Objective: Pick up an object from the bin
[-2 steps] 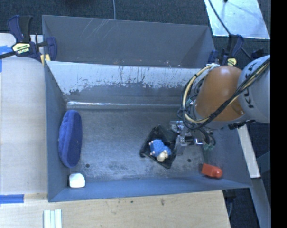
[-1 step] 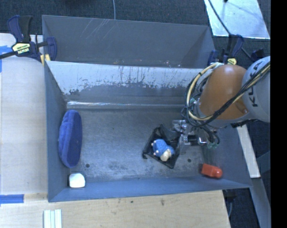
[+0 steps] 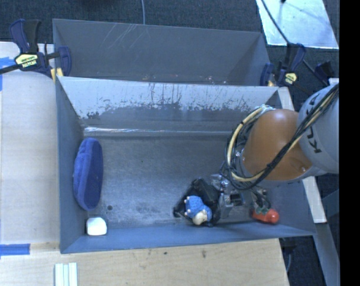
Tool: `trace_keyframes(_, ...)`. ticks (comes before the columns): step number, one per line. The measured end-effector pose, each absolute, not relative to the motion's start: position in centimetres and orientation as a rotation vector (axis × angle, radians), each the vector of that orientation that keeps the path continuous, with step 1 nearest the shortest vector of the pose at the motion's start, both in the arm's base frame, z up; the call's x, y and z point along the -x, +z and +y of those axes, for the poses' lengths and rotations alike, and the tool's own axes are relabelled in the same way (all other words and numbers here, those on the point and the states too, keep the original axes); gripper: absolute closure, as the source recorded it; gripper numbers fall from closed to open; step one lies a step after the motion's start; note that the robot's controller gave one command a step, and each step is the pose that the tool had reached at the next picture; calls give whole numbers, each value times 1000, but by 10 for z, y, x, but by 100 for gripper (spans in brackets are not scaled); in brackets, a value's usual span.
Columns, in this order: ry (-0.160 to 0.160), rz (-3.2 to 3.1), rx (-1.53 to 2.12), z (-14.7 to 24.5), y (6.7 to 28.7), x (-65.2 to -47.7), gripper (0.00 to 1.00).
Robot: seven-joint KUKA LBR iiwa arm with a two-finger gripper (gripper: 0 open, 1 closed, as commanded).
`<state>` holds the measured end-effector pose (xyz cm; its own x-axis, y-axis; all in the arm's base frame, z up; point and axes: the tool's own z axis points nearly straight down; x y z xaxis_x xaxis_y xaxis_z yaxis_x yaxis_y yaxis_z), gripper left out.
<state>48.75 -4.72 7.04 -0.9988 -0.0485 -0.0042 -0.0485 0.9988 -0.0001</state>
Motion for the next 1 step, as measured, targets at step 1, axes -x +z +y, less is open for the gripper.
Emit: trace_keyframes(1,23,3136,97,-70,70,-485,100)
